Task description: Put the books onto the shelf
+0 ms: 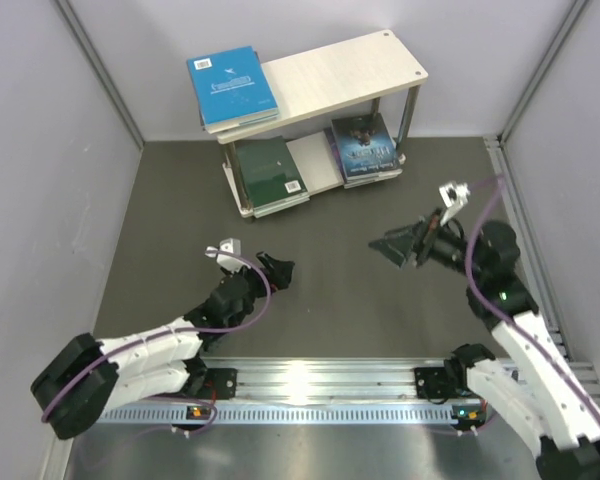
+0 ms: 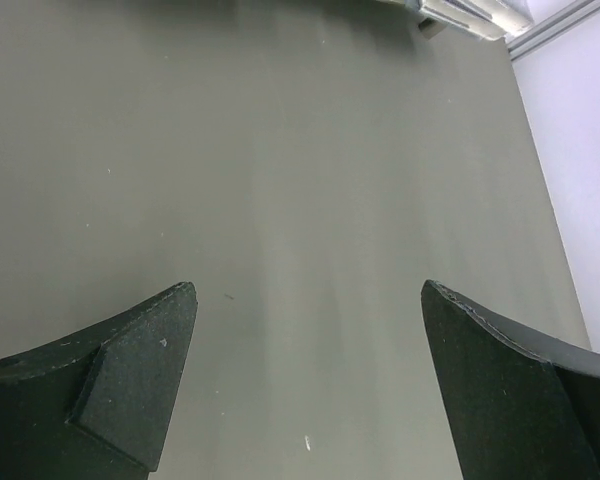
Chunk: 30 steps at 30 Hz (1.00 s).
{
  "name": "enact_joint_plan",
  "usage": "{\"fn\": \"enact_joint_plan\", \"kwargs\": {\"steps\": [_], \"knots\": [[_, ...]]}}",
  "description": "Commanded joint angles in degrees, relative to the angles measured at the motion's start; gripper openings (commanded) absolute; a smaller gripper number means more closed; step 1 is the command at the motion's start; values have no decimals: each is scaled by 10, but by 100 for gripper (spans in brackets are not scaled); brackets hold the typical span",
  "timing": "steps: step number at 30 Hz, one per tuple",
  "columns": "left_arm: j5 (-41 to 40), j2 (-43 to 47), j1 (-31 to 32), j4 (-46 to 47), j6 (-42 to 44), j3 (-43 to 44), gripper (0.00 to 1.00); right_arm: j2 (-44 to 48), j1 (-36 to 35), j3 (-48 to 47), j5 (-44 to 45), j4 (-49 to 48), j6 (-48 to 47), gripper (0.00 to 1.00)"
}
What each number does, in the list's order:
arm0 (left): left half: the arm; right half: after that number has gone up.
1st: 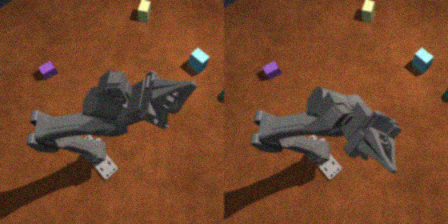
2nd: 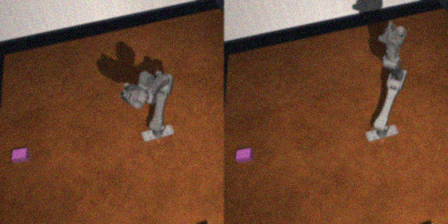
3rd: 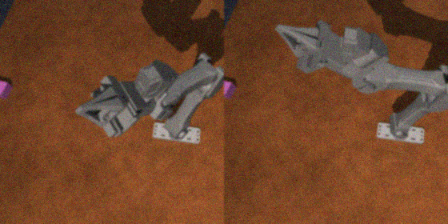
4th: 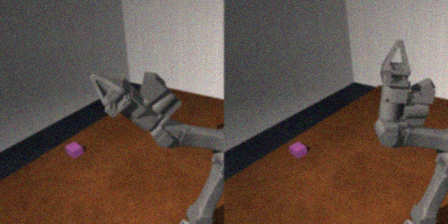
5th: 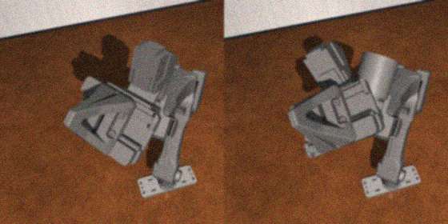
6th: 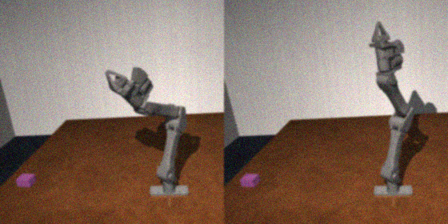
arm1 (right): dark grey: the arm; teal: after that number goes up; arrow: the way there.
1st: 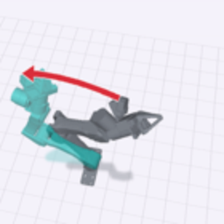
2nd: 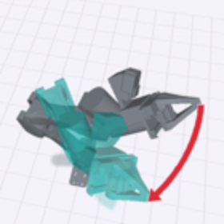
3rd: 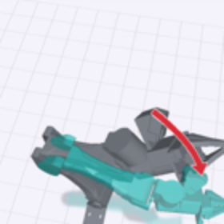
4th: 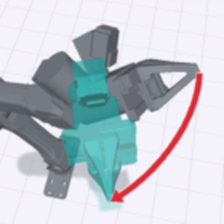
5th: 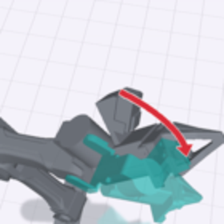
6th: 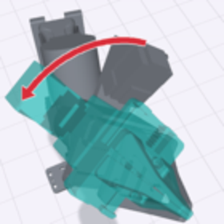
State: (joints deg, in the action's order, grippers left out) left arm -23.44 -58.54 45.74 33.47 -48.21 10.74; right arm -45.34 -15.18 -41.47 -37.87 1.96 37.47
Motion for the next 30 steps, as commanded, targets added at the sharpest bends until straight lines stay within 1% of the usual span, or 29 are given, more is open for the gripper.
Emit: {"fn": "enact_joint_plan", "kwargs": {"steps": [1,2,3,4,5,6,7,8,9,10,11,12,13,15,16,17,18,19,20,21,23,24,25,26,28,29,30], "knots": [[-21,68,-2,-93,32,53,99,112,-28,80,64,-30,-21,100],[-57,82,-2,-193,49,70,99,133,-27,96,74,-30,-22,100],[-93,93,-2,-240,61,105,99,167,-27,110,76,-33,-24,100],[-132,112,-2,-283,78,122,99,180,-28,130,77,-34,-28,100],[-217,120,-3,-356,92,147,99,199,-28,138,75,-35,-31,100],[-261,126,-3,-371,111,154,99,207,-28,146,75,-37,-30,100],[-298,128,-4,-375,173,158,99,213,-28,157,75,-40,-28,100],[-357,127,-4,-348,220,154,99,219,-28,162,77,-41,-30,100],[-374,124,-4,-310,270,145,99,220,-28,165,79,-41,-29,100],[-403,114,-5,-280,342,131,99,221,-28,172,78,-44,-28,100],[-451,107,-4,-195,358,90,99,221,-28,175,76,-53,-23,100],[-440,102,-6,-159,371,69,99,221,-28,176,75,-55,-21,100],[-428,91,-10,-113,433,47,98,221,-28,178,76,-56,-18,100],[-468,84,-21,-32,426,12,98,221,-28,180,72,-59,-8,100],[-465,71,-32,14,451,-3,97,221,-28,182,67,-61,-6,100],[-454,63,-61,52,455,-34,97,225,-28,184,54,-64,-1,100],[-435,53,-77,86,455,-47,97,227,-28,187,50,-77,3,99],[-380,32,-112,126,439,-56,97,228,-28,195,46,-80,7,100],[-361,18,-130,142,427,-70,97,231,-28,198,46,-82,10,100],[-356,4,-149,176,434,-70,97,234,-28,202,46,-85,11,100],[-341,-24,-168,194,447,-60,97,228,-28,205,52,-79,2,100],[-324,-34,-181,212,452,-60,98,225,-28,204,53,-71,-5,100],[-306,-59,-219,228,444,-58,99,221,-28,200,56,-64,-9,100],[-260,-71,-238,249,436,-50,99,210,-28,199,68,-57,-20,100],[-211,-118,-291,272,428,-40,98,195,-28,189,83,-29,-33,100],[-195,-137,-301,297,431,-25,98,178,-28,183,96,-21,-55,100],[-194,-156,-308,314,435,-18,99,169,-28,175,100,7,-63,100]]}}
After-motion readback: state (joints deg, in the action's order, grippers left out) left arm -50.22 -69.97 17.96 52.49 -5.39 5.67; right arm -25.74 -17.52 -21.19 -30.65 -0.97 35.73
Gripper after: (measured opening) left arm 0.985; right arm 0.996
